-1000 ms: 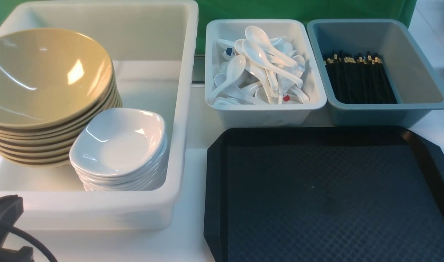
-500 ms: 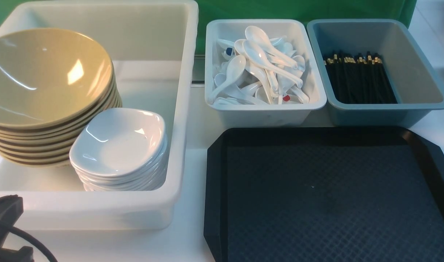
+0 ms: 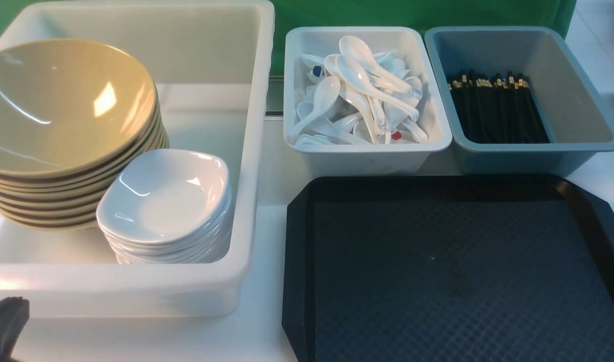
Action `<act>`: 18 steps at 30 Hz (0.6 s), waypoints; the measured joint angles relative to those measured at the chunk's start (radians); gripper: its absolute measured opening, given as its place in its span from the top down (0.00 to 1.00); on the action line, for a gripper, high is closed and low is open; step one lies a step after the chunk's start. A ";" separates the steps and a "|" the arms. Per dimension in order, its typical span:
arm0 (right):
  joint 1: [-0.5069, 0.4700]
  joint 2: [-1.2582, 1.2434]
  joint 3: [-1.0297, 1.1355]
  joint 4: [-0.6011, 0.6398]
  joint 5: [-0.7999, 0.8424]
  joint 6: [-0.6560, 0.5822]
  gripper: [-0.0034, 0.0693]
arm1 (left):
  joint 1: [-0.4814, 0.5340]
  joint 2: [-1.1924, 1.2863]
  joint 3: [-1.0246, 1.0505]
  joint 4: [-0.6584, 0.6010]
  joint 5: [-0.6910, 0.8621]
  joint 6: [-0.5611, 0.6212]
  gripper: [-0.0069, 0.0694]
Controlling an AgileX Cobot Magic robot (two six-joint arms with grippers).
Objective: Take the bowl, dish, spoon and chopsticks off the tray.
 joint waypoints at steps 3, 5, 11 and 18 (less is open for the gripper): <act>0.000 0.000 0.000 0.000 0.000 0.000 0.89 | 0.031 -0.100 0.073 -0.043 -0.080 -0.015 0.93; 0.000 0.000 0.000 0.000 0.000 0.000 0.89 | 0.062 -0.155 0.107 -0.094 -0.121 -0.024 0.93; 0.000 0.000 0.000 0.000 0.000 0.000 0.88 | 0.146 -0.200 0.197 -0.119 -0.219 -0.071 0.93; 0.000 0.000 0.000 0.000 0.000 0.000 0.87 | 0.128 -0.200 0.198 -0.036 -0.153 -0.329 0.93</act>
